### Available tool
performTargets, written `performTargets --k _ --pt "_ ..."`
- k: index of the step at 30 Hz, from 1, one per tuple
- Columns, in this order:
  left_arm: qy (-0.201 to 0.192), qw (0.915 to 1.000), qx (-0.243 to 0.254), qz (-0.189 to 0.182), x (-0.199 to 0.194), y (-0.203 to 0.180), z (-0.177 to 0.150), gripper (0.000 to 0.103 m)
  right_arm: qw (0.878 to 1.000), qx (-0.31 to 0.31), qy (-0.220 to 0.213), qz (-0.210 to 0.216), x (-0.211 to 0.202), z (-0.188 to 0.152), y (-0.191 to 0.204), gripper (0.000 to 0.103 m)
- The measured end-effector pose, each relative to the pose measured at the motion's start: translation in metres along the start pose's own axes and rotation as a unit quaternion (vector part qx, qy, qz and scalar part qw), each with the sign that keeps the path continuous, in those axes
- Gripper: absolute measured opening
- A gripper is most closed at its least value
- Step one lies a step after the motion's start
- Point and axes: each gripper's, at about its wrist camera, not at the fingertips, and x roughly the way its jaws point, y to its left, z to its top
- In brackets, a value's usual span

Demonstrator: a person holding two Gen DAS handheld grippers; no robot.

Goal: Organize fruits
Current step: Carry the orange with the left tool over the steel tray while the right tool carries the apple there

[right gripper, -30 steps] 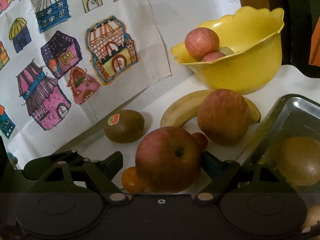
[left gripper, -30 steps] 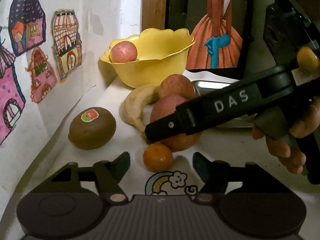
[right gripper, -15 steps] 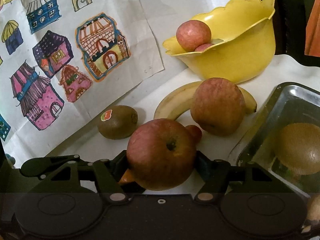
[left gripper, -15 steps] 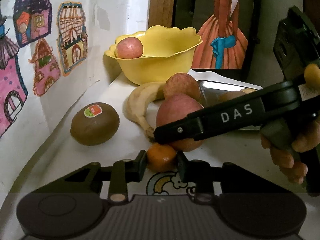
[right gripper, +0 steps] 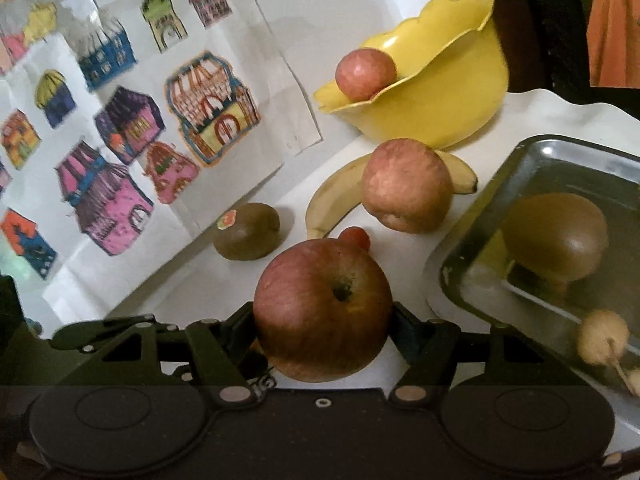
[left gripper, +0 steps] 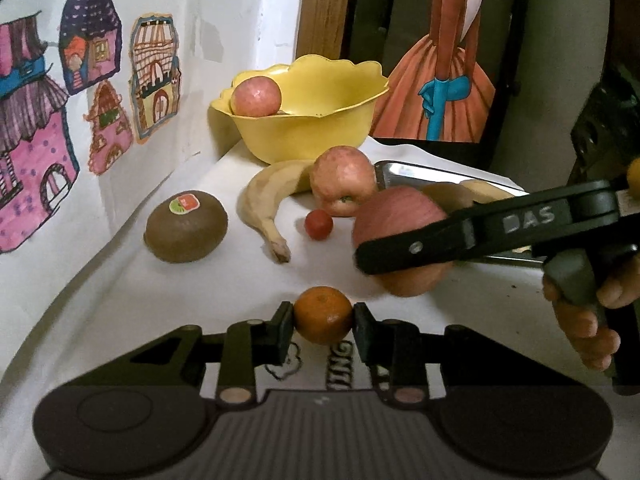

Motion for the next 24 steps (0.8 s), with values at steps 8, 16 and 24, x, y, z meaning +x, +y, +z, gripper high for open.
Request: performTargets --k 8,16,24 --pt "-0.037 0.9993 -0.007 -0.004 -0.022 -0.026 0.019 0.035 0.998 0.014 -0.052 -0.016 -0.071 0.006 -0.016 0.071" --pt "-0.087 0.996 -0.016 -0.008 -0.018 -0.071 0.046 0.035 0.992 0.018 -0.089 -0.087 -0.138 0.006 -0.054 0.071" --pt "-0.111 0.9936 -0.013 -0.016 0.016 -0.115 0.059 0.035 0.982 0.021 -0.116 -0.146 -0.182 0.007 -0.103 0.071"
